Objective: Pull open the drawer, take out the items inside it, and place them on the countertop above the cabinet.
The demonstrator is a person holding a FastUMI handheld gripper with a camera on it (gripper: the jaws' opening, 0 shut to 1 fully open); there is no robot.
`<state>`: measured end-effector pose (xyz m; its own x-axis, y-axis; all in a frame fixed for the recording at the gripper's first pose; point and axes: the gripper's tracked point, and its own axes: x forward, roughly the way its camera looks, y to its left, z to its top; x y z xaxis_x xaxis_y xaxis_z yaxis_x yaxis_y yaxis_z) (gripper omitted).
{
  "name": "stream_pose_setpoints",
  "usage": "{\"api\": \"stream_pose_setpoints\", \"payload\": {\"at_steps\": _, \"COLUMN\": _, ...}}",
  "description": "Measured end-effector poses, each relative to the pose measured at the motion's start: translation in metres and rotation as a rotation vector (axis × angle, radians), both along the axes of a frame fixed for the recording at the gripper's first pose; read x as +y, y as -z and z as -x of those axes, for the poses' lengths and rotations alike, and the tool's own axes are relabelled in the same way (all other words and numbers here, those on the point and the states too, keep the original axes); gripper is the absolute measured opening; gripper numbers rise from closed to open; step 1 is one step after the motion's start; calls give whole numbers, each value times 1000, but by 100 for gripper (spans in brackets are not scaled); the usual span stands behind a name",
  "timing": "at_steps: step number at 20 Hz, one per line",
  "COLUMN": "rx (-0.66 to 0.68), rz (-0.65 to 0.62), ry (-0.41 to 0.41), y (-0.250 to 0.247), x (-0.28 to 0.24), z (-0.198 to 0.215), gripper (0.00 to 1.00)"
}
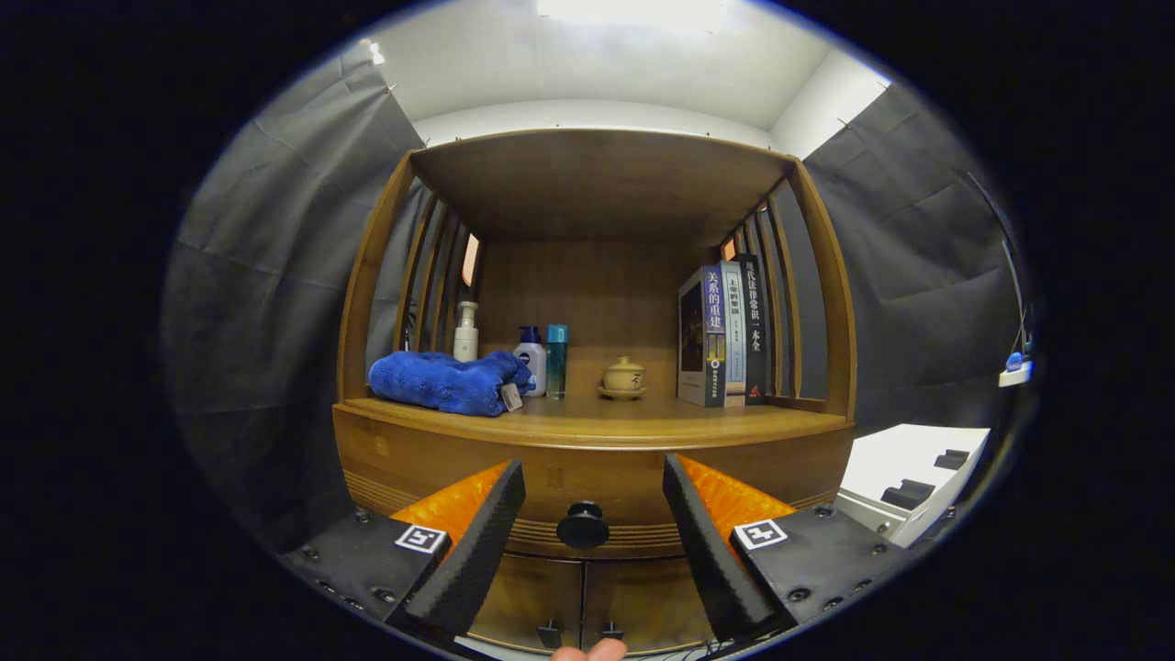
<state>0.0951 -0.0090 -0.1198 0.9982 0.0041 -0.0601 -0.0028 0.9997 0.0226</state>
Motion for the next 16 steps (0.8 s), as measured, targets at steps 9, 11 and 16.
{"api": "stream_pose_setpoints", "payload": {"at_steps": 9, "rx": 47, "rz": -6, "ry": -24, "y": 38, "x": 6, "z": -16, "gripper": 98}}
{"api": "stream_pose_setpoints", "payload": {"at_steps": 11, "rx": 54, "rz": -11, "ry": -26, "y": 41, "x": 6, "z": -18, "gripper": 98}}
{"api": "stream_pose_setpoints", "payload": {"at_steps": 16, "rx": 46, "rz": -44, "ry": -19, "y": 45, "x": 4, "z": -24, "gripper": 98}}
